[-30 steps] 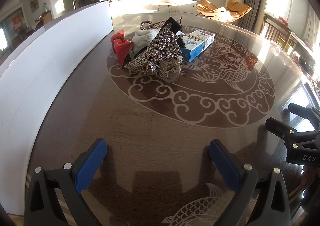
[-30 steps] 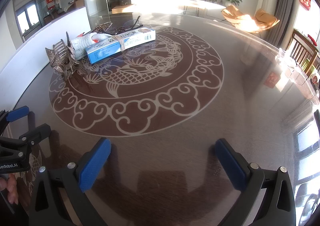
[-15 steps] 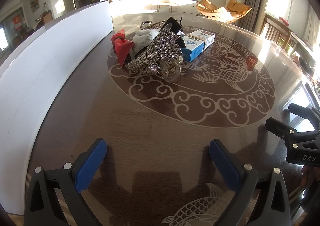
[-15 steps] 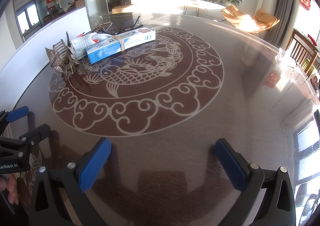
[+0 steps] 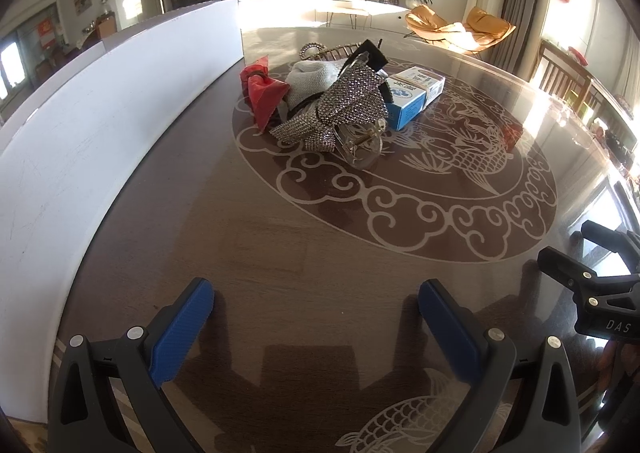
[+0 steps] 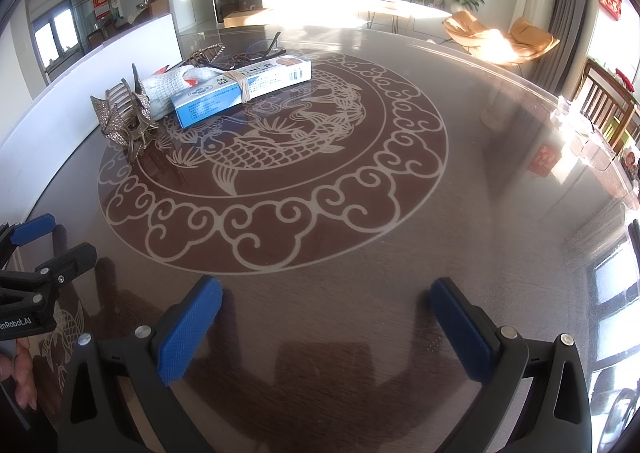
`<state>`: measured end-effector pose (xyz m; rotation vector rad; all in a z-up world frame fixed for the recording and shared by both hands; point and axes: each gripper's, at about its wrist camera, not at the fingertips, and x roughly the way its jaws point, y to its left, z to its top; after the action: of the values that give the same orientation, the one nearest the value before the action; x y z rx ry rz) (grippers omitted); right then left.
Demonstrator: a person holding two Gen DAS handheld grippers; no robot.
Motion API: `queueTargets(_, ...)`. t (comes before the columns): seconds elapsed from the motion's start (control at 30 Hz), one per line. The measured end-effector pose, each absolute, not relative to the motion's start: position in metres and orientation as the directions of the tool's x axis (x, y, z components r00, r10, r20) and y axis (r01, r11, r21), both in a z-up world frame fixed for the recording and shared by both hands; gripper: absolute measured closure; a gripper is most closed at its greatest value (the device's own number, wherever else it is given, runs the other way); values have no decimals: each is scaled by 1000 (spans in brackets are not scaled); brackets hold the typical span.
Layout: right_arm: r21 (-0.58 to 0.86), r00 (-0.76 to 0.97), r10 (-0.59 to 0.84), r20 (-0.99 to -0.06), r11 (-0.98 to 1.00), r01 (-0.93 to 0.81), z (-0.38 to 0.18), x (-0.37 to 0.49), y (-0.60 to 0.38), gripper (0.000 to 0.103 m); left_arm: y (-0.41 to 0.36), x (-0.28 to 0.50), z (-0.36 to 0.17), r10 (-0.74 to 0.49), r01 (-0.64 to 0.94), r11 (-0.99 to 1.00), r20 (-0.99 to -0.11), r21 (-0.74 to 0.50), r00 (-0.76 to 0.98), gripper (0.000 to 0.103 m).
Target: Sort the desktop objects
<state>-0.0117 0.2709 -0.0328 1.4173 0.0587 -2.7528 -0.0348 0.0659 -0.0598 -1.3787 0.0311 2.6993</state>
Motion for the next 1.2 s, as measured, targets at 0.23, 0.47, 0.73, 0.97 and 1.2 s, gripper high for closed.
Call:
queueTargets(0.23, -13, -580, -23, -814, -998, 57, -33, -12, 271, 0, 25, -37, -56, 24, 74, -994, -800, -85, -600, 0)
queueTargets(0.47, -13, -581, -22, -814, -998, 57, -33, -12, 271, 0, 16, -38, -57, -1, 123, -988, -797, -91, -604, 0)
queueTargets(0.73, 17, -593, -93, -799, -991, 133, -24, -60, 248, 0, 13, -42, -59, -5, 145, -984, -790, -107, -613, 0)
queueTargets(0.97, -143, -682, 23, -731, -982, 120, 3, -146, 197, 0, 17, -42, -59, -3, 131, -986, -789, -99, -615, 0)
queueTargets(1.2, 29, -595, -377, -710, -860, 510, 19, -118, 137, 1, 19, -41, -59, 7, 116, -988, -789, -99, -614, 0)
